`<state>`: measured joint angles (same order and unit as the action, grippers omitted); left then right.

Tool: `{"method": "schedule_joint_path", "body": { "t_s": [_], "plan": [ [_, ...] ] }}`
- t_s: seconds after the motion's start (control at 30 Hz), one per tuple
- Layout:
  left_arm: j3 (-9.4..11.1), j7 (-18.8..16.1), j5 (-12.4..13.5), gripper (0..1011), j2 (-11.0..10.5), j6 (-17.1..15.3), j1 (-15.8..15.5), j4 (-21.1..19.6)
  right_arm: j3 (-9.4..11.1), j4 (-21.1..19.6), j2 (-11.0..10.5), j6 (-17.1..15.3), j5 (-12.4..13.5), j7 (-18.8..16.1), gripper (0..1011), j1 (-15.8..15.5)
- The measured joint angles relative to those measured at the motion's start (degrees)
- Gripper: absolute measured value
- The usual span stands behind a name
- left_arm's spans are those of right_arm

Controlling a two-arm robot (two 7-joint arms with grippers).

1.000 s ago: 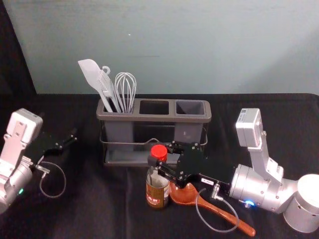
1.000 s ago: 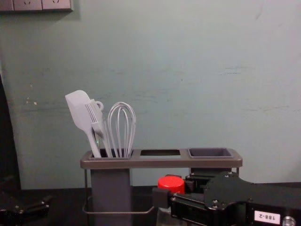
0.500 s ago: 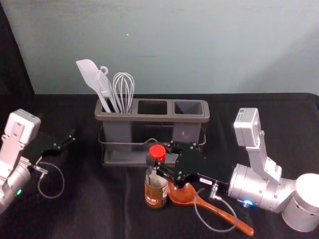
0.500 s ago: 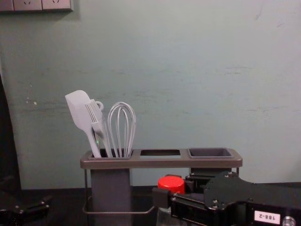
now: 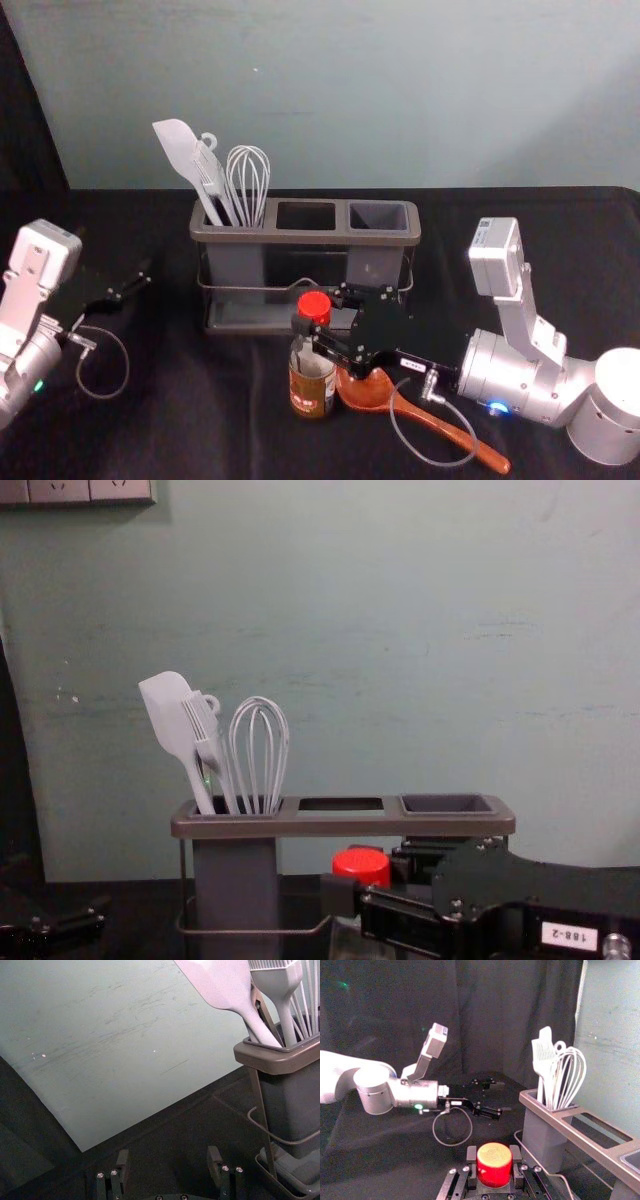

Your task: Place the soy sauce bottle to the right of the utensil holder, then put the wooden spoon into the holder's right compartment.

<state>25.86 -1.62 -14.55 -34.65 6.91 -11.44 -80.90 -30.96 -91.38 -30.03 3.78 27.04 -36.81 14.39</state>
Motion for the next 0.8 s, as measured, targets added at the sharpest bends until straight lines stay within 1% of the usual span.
{"method": "schedule_joint_path", "body": {
  "t_s": [0.23, 0.33, 0.43, 0.53, 0.57, 0.67, 0.7, 0.73, 0.77, 0.8],
  "plan": [
    [0.0, 0.0, 0.0, 1012, 0.0, 0.0, 0.0, 0.0, 1.0, -2.4, -0.7, -0.6, 1.1, 0.7, 392, -1.0],
    [0.0, 0.0, 0.0, 1011, 0.0, 0.0, 0.0, 0.0, 1.6, -4.4, -1.5, -1.0, 1.6, 1.2, 392, -1.9],
    [0.0, 0.0, 0.0, 1011, 0.0, 0.0, 0.0, 0.0, 2.7, -7.6, -3.0, -1.0, 2.3, 1.7, 392, -3.7],
    [0.0, 0.0, 0.0, 1011, 0.0, 0.0, 0.0, 0.0, 3.5, -9.4, -4.0, -0.7, 2.8, 1.9, 392, -5.0],
    [0.0, 0.0, 0.0, 1012, 0.0, 0.0, 0.0, 0.0, 4.1, -10.8, -4.8, -0.4, 3.2, 2.1, 392, -6.0],
    [0.0, 0.0, 0.0, 1011, 0.0, 0.0, 0.0, 0.0, 5.1, -12.7, -6.1, 0.1, 3.7, 2.2, 392, -7.7],
    [0.0, 0.0, 0.0, 1012, 0.0, 0.0, 0.0, 0.0, 5.9, -13.9, -7.0, 0.4, 4.1, 2.4, 392, -9.0],
    [0.0, 0.0, 0.0, 1011, 0.0, 0.0, 0.0, 0.0, 6.2, -14.4, -7.5, 0.5, 4.2, 2.5, 392, -9.6],
    [0.0, 0.0, 0.0, 1012, 0.0, 0.0, 0.0, 0.0, 7.1, -15.6, -8.4, 1.0, 4.5, 2.8, 392, -10.9],
    [0.0, 0.0, 0.0, 1012, 0.0, 0.0, 0.0, 0.0, 7.7, -16.2, -8.9, 1.3, 4.6, 2.9, 392, -11.6]
  ]
}}
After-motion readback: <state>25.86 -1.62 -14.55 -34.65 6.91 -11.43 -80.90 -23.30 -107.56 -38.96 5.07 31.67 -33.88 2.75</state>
